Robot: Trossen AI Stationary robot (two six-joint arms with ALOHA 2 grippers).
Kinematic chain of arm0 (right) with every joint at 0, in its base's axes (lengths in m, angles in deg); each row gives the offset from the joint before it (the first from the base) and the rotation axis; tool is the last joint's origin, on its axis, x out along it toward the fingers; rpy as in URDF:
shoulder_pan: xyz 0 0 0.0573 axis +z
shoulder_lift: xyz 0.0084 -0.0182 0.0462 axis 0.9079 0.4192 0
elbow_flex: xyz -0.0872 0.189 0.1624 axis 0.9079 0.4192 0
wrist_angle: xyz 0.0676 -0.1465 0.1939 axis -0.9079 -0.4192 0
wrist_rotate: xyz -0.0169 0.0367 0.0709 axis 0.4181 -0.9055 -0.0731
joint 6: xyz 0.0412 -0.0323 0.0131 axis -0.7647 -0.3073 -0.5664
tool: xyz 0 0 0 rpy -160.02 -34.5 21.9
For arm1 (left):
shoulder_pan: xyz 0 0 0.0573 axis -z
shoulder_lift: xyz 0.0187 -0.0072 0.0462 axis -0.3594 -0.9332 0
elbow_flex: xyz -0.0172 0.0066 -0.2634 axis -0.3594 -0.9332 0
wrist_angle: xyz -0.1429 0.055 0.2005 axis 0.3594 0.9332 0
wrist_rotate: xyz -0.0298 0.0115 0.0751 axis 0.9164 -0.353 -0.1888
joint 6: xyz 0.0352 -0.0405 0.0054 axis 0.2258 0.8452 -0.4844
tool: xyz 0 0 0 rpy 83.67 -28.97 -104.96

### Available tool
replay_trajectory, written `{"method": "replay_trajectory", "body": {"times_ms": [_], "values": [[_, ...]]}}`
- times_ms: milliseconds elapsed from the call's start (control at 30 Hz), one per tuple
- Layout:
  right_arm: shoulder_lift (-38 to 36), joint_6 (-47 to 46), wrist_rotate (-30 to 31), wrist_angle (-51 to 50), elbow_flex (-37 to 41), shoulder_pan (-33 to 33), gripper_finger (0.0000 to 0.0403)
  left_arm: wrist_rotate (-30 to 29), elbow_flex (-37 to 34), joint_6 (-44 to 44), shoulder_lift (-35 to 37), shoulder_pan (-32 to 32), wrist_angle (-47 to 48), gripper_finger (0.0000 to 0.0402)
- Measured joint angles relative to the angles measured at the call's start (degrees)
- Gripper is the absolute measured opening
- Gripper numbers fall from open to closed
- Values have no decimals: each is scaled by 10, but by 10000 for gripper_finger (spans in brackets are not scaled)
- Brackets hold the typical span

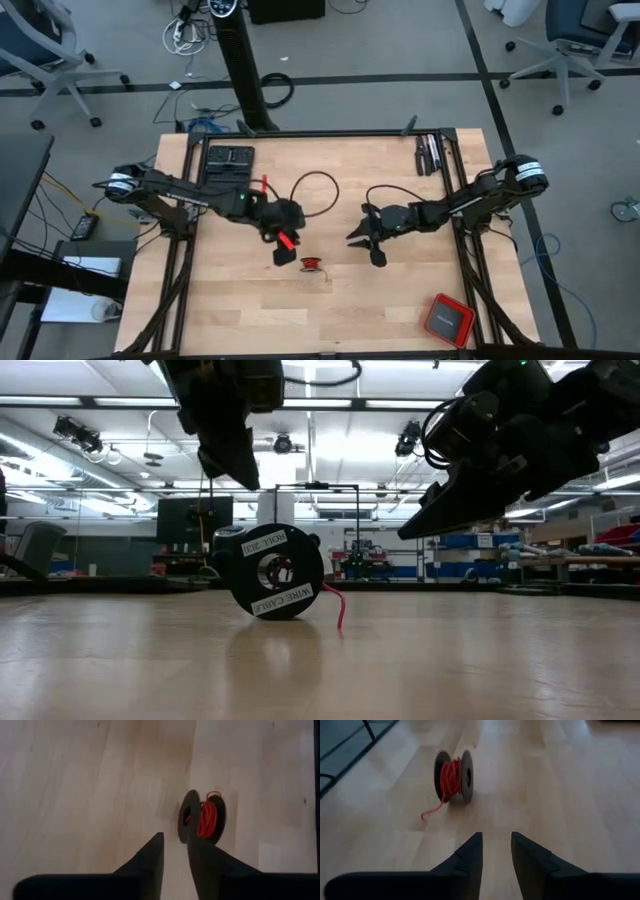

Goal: Coil cords
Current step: Uncoil the red wire from the spool

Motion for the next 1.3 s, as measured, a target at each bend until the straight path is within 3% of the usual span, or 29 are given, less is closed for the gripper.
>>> {"method": "replay_trajectory", "body": {"times_ms": [167,367,567,767,1300], "values": [[1,5,0,-7,0,0,104,-40,1,14,-1,35,-16,133],[1,9,0,-18,0,0,104,-73,1,32,-12,58,-31,137],[2,8,2,-34,-25,15,104,-63,1,44,-52,75,-45,137],[4,24,44,-91,-49,30,103,-65,0,60,-81,78,-29,137],[6,25,28,-74,-41,39,102,-67,0,44,-110,81,-45,136]]}}
